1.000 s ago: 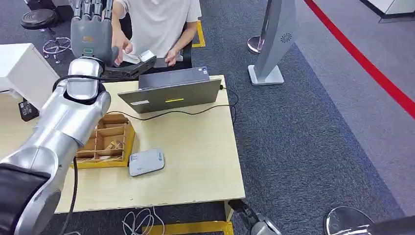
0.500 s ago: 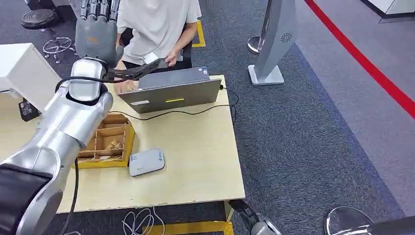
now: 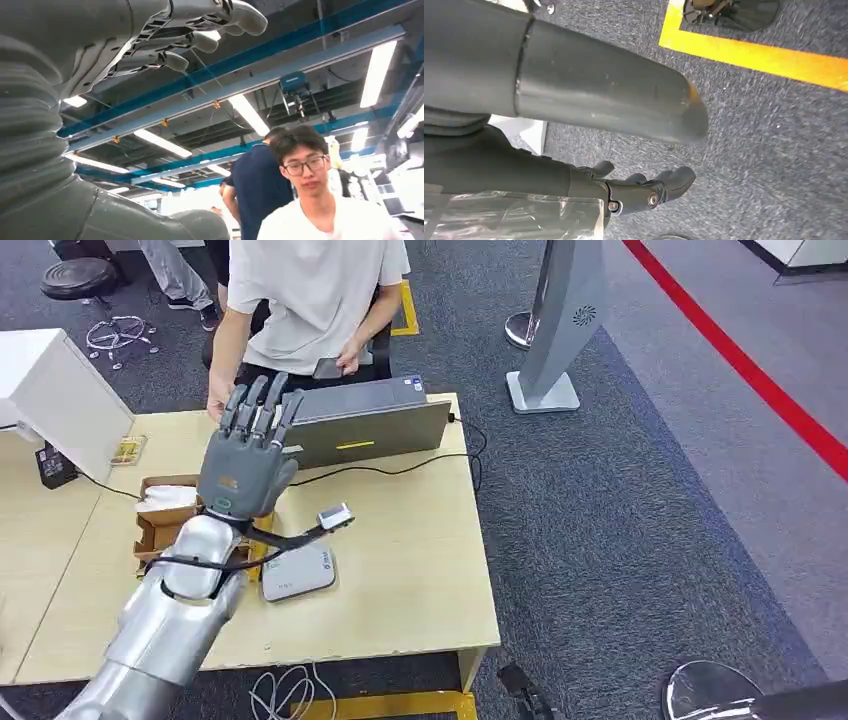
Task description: Pass the card to the sensor for recognition and then transmit it.
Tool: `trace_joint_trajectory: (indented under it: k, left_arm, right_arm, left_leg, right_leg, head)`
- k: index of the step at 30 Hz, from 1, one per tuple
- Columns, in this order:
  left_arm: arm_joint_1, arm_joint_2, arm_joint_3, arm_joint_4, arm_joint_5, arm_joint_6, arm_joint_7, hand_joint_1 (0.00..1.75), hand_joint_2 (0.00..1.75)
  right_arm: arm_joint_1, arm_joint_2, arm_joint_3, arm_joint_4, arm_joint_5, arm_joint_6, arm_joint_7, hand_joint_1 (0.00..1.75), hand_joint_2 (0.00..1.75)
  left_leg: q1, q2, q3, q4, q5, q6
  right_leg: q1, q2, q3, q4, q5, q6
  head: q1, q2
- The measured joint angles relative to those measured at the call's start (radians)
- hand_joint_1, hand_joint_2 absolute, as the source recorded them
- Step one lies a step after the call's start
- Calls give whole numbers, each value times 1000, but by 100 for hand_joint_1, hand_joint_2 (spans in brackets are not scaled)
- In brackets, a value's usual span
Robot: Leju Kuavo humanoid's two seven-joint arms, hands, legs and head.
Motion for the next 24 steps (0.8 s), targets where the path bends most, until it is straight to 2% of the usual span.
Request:
trace_joint_trajectory:
  k: [4, 5, 9, 13, 17, 24]
  left_arm:
    - [103, 53, -8, -78, 44, -37, -16, 0, 175]
    - [132, 72, -9, -94, 66, -67, -24, 0, 175]
    - [193, 114, -9, -107, 102, -119, -44, 0, 175]
    - [209, 129, -9, -111, 105, -129, -44, 0, 175]
    - [219, 137, -9, -111, 122, -181, -48, 0, 175]
    - [228, 138, -9, -94, 135, -202, -39, 0, 175]
  right_arm:
    - [19, -13, -20, -5, -28, -10, -22, 0, 0]
    - [26, -18, -28, -6, -35, -12, -30, 0, 0]
    - [45, -30, -47, -8, -46, -13, -42, 0, 0]
    - [50, -34, -54, -9, -45, -13, -42, 0, 0]
    - [53, -39, -59, -9, -46, -12, -45, 0, 0]
    - [62, -47, -71, -11, -43, -13, -54, 0, 0]
  left_leg:
    - [0, 0, 0, 0, 0, 0]
    - [0, 0, 0, 0, 0, 0]
    - [0, 0, 0, 0, 0, 0]
    - [0, 0, 0, 0, 0, 0]
    - [0, 0, 0, 0, 0, 0]
    - [0, 0, 0, 0, 0, 0]
  right_leg:
    - [0, 0, 0, 0, 0, 0]
    - [0, 0, 0, 0, 0, 0]
    - [0, 0, 0, 0, 0, 1]
    - [0, 0, 0, 0, 0, 1]
    - [0, 0, 0, 0, 1, 1]
    - [0, -1, 0, 0, 0, 1]
  head:
    - [0, 0]
    - [1, 0]
    - [0, 0]
    - [0, 0]
    - [0, 0]
    - [0, 0]
